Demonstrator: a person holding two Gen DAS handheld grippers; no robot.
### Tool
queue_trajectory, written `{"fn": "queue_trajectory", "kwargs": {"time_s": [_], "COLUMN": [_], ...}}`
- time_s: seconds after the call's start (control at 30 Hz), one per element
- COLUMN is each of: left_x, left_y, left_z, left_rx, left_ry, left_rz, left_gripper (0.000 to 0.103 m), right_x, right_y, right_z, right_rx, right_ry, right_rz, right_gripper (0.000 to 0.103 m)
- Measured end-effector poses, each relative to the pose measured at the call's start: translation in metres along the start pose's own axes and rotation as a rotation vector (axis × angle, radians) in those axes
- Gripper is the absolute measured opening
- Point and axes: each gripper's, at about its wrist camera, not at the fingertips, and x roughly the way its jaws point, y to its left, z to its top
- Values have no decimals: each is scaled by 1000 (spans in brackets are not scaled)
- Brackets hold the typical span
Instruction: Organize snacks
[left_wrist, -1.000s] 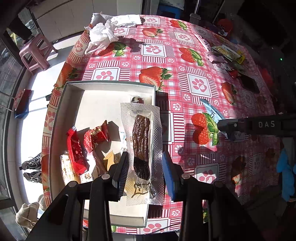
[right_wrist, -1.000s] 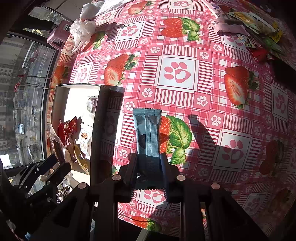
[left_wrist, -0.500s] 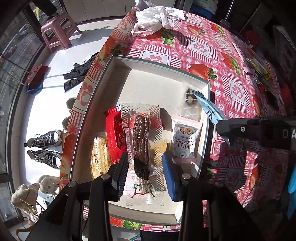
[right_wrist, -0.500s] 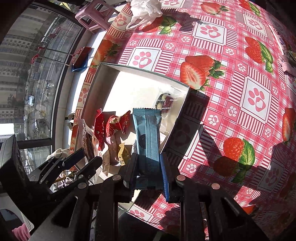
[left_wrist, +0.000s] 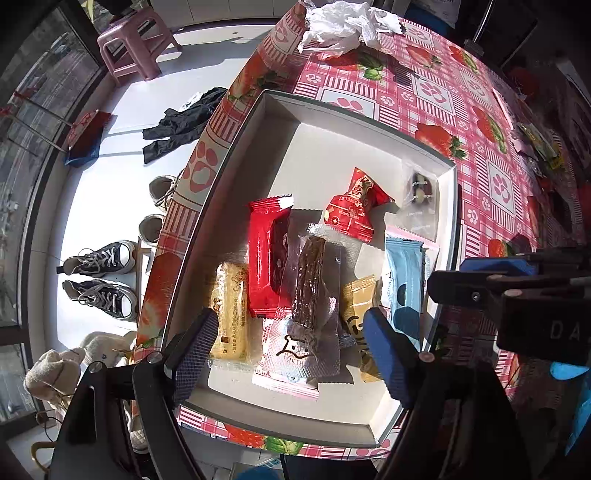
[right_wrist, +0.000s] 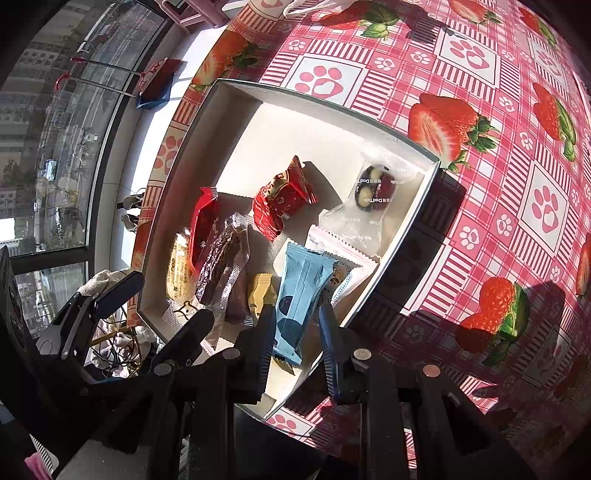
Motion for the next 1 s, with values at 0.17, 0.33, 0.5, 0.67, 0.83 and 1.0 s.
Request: {"fn": "queue_trajectory", "kwargs": {"time_s": [0.17, 0.33, 0.5, 0.67, 0.83, 1.0], "left_x": [-1, -17, -53, -84, -92, -88], "left_y": [3, -4, -21, -43, -60, -72], "left_z": [-1, -2, -15, -38, -60, -77], "left_rx": [-15, 28, 116, 231, 312, 382], "left_ry": [-4, -22, -104, -202, -230, -254], "left_rz": [39, 0, -22, 19, 47, 69], "left_gripper": [84, 84, 84, 85, 103, 103], "right_x": [-6, -12, -11, -10, -12, -5], "right_y": [1, -11, -23, -36, -33, -14], "right_z": [-1, -1, 2, 8, 15, 17], "right_rx": [-6, 24, 79, 159, 207, 191], "right_ry": [-28, -48, -45, -26, -16, -2], "right_rz": [-32, -86, -88, -77, -15, 47], "right_gripper": [84, 103, 103, 103, 103, 103]}}
